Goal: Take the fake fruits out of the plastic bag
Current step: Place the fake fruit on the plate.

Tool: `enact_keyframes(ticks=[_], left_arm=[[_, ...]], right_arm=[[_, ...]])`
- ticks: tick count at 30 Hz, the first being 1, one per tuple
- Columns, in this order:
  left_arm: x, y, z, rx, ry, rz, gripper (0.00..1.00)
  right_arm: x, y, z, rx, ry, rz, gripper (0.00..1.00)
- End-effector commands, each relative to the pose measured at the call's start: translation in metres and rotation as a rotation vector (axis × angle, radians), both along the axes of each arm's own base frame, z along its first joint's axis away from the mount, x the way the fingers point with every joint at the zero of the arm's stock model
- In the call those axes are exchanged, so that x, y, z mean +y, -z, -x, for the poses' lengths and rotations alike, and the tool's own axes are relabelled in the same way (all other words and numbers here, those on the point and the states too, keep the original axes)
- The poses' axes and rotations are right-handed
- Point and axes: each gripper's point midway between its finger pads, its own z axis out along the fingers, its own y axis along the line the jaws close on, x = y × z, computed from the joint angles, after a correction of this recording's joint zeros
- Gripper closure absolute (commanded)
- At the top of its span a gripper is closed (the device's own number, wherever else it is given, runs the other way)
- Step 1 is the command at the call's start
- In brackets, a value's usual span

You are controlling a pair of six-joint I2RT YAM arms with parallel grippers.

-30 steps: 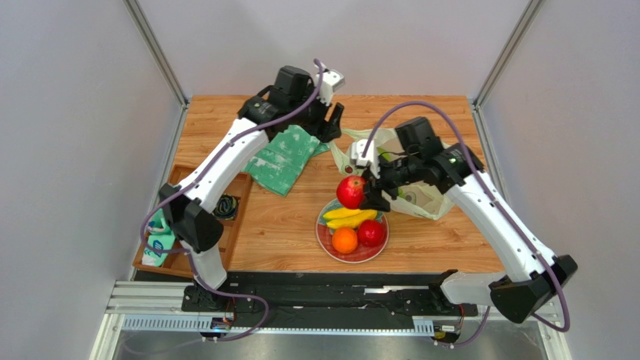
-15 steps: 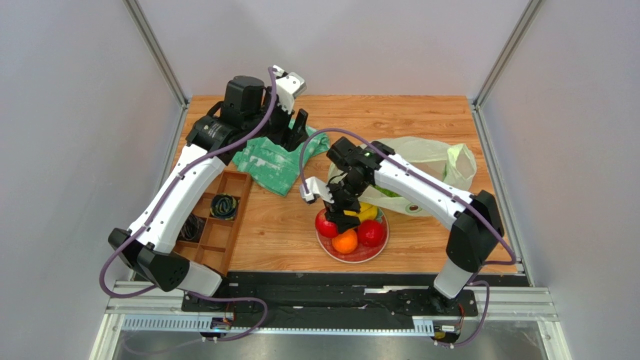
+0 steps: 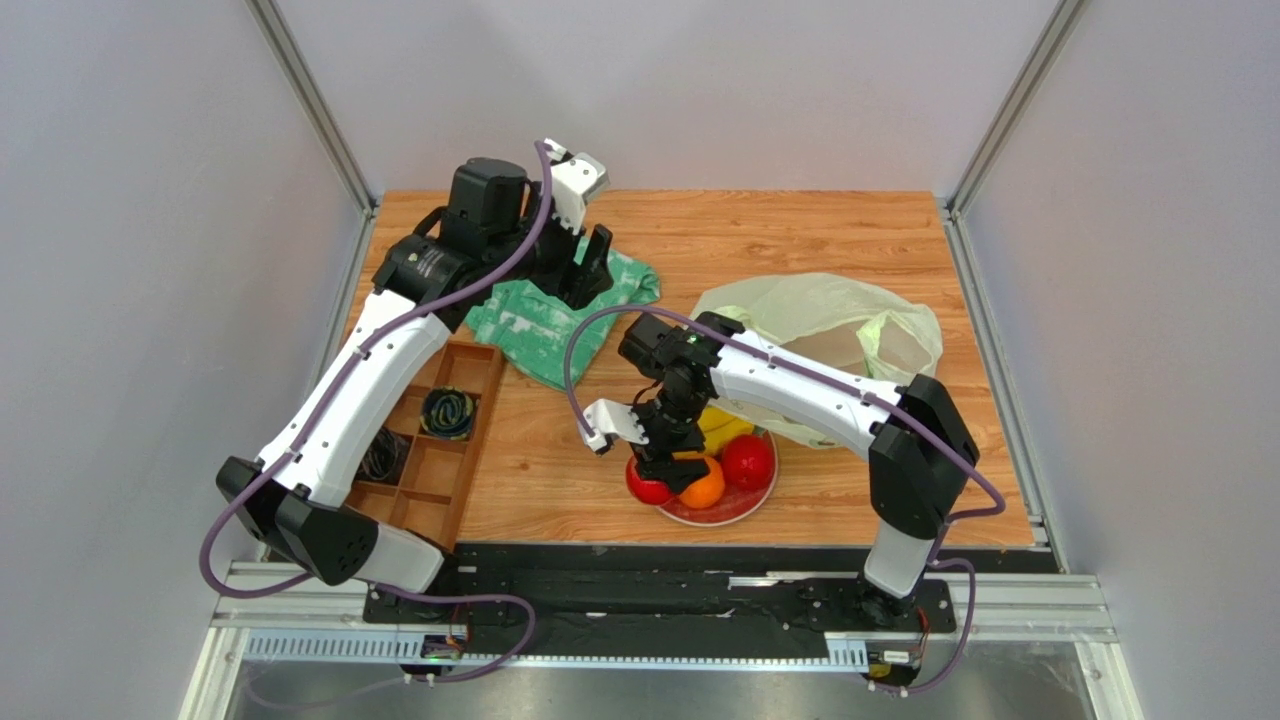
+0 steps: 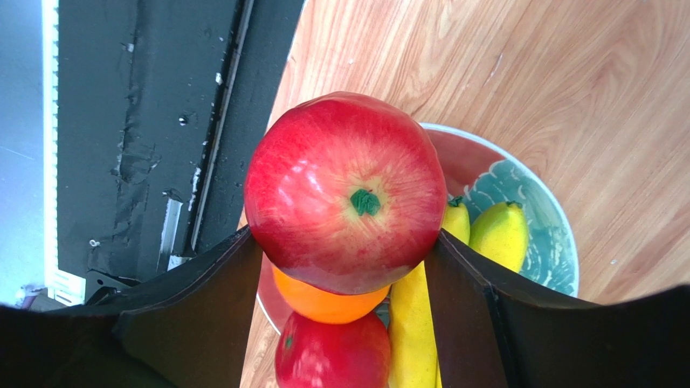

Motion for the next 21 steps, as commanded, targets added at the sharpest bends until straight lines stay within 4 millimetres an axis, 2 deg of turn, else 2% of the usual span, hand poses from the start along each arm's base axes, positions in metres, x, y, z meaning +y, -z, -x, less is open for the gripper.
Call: enact_keyframes(ticks=[1, 7, 10, 13, 14, 15, 18, 21], left_arm=[[0.000, -0.019, 0.007, -0.042, 0.016, 0.041, 0.23], [0.001, -0.015, 0.008, -0.034, 0.021, 0.033, 0.23], [0.001, -0.013, 0.008, -0.031, 0.021, 0.030, 0.23], [0.001, -0.011, 0.008, -0.025, 0.024, 0.026, 0.23], [0.000, -0.009, 0.008, -0.023, 0.026, 0.024, 0.23], [0.000, -0.009, 0.008, -0.021, 0.025, 0.024, 0.23], [-0.001, -0.007, 0.008, -0.013, 0.030, 0.025, 0.23], [-0.004, -0.006, 0.007, -0.007, 0.038, 0.030, 0.23]], right_arm=[[0.004, 0.010, -0.009, -0.039, 0.043, 0.018, 0.42], [0.004, 0.013, -0.016, -0.073, 0.072, 0.034, 0.36], [0.001, 0.015, -0.017, -0.079, 0.074, 0.046, 0.28], [-0.002, 0.016, -0.016, -0.084, 0.076, 0.054, 0.11], [-0.003, 0.016, -0.016, -0.086, 0.077, 0.057, 0.03], [-0.004, 0.015, -0.017, -0.090, 0.079, 0.056, 0.00], [-0.002, 0.009, -0.019, -0.102, 0.094, 0.043, 0.00], [0.003, -0.012, -0.020, -0.110, 0.120, -0.007, 0.00]])
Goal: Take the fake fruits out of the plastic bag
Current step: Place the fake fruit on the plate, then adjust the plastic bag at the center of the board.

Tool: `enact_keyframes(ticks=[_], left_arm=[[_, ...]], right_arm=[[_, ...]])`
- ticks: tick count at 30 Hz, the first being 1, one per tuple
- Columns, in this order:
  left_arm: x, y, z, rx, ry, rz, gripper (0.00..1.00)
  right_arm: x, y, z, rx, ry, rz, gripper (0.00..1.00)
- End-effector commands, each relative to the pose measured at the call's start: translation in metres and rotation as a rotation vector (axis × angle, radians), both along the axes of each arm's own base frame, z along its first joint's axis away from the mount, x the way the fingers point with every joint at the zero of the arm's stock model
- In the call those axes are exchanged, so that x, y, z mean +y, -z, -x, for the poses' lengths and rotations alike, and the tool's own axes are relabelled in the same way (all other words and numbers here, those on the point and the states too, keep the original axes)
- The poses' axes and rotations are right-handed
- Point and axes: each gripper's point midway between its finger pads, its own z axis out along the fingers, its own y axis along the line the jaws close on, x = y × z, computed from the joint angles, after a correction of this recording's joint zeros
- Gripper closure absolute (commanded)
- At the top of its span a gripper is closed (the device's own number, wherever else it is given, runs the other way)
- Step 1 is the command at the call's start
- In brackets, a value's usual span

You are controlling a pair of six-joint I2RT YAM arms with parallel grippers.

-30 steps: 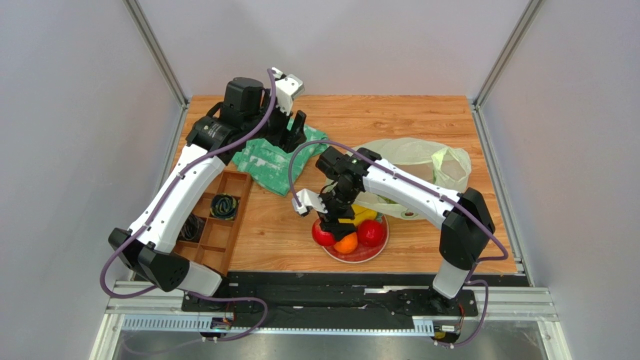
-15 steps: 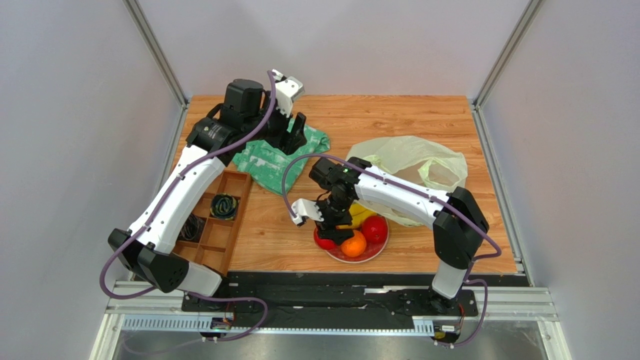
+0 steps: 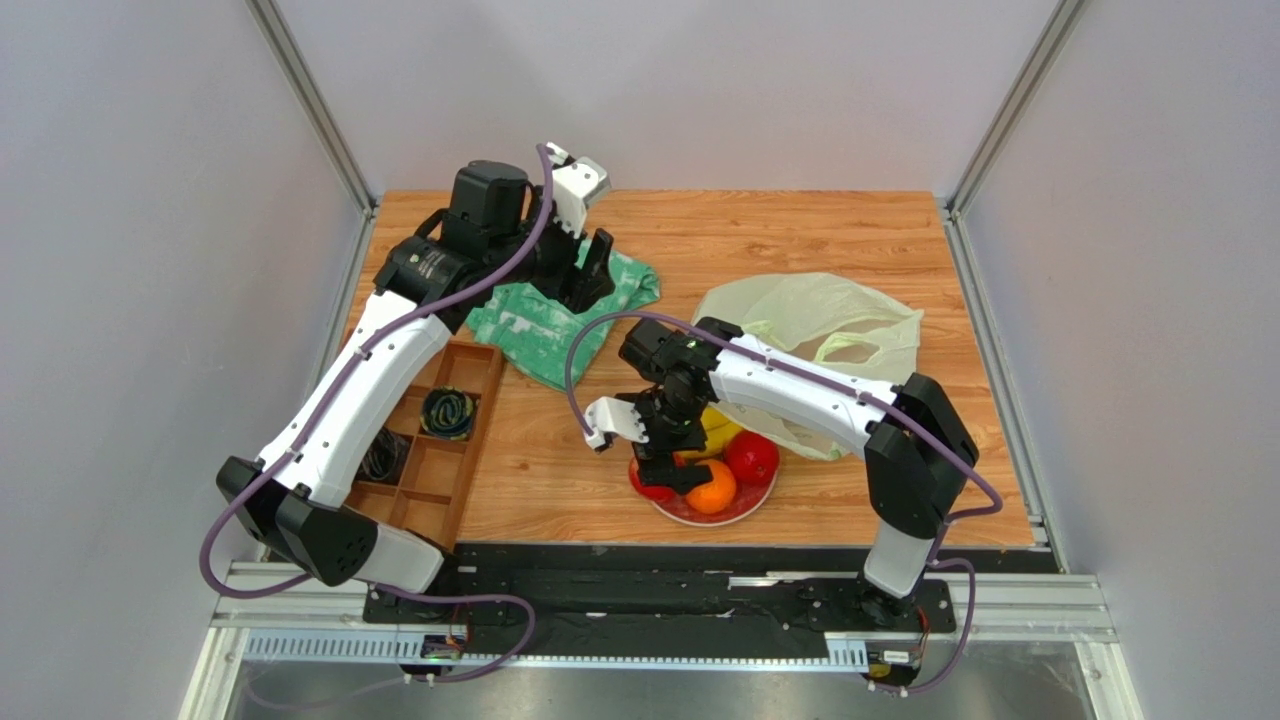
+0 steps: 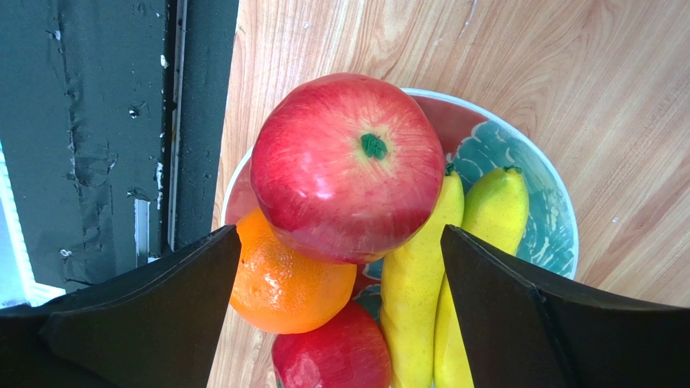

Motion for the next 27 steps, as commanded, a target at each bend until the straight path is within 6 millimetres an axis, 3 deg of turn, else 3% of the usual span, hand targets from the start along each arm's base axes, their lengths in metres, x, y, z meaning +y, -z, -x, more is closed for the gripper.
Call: enact_keyframes(ticks=[1, 7, 8, 11, 14, 17, 19, 21, 22, 23, 24, 25, 27], left_arm=[[-0.002, -0.011, 0.003, -0.020, 0.019, 0.028, 0.23], [-0.005, -0.016, -0.002, -0.031, 0.018, 0.035, 0.23], [-0.004, -0.016, -0.002, -0.033, 0.013, 0.035, 0.23], [-0.009, -0.016, 0.000, -0.022, 0.038, 0.050, 0.23], [-0.026, -0.024, 0.016, 0.012, 0.148, 0.120, 0.23], [-0.045, -0.046, 0.037, 0.049, 0.267, 0.236, 0.18], [-0.056, -0.059, 0.048, 0.023, 0.348, 0.266, 0.10], [-0.072, -0.060, 0.062, 0.019, 0.436, 0.263, 0.01], [-0.077, -0.062, 0.066, -0.014, 0.477, 0.245, 0.01], [-0.085, -0.053, 0.066, -0.008, 0.506, 0.221, 0.01], [-0.097, -0.044, 0.080, 0.011, 0.559, 0.187, 0.01], [-0.104, -0.043, 0.081, -0.043, 0.607, 0.144, 0.01], [-0.125, -0.016, 0.088, -0.063, 0.671, 0.026, 0.01]], right_arm=[[0.012, -0.042, -0.007, -0.058, 0.039, -0.110, 0.00], [0.012, -0.130, -0.028, -0.168, 0.164, -0.328, 0.00], [0.009, -0.155, -0.027, -0.194, 0.177, -0.378, 0.00], [-0.010, -0.187, -0.021, -0.222, 0.239, -0.412, 0.00], [-0.037, -0.211, -0.021, -0.279, 0.345, -0.427, 0.00], [-0.067, -0.223, -0.030, -0.330, 0.488, -0.409, 0.01], [-0.088, -0.246, -0.031, -0.365, 0.560, -0.443, 0.02], [-0.106, -0.251, -0.027, -0.377, 0.616, -0.450, 0.02], [-0.121, -0.240, -0.034, -0.373, 0.679, -0.420, 0.03], [-0.127, -0.238, -0.036, -0.365, 0.703, -0.430, 0.04], [-0.133, -0.236, -0.039, -0.351, 0.752, -0.438, 0.04], [-0.154, -0.228, -0.049, -0.336, 0.857, -0.433, 0.05], [-0.157, -0.225, -0.050, -0.235, 0.930, -0.492, 0.05]])
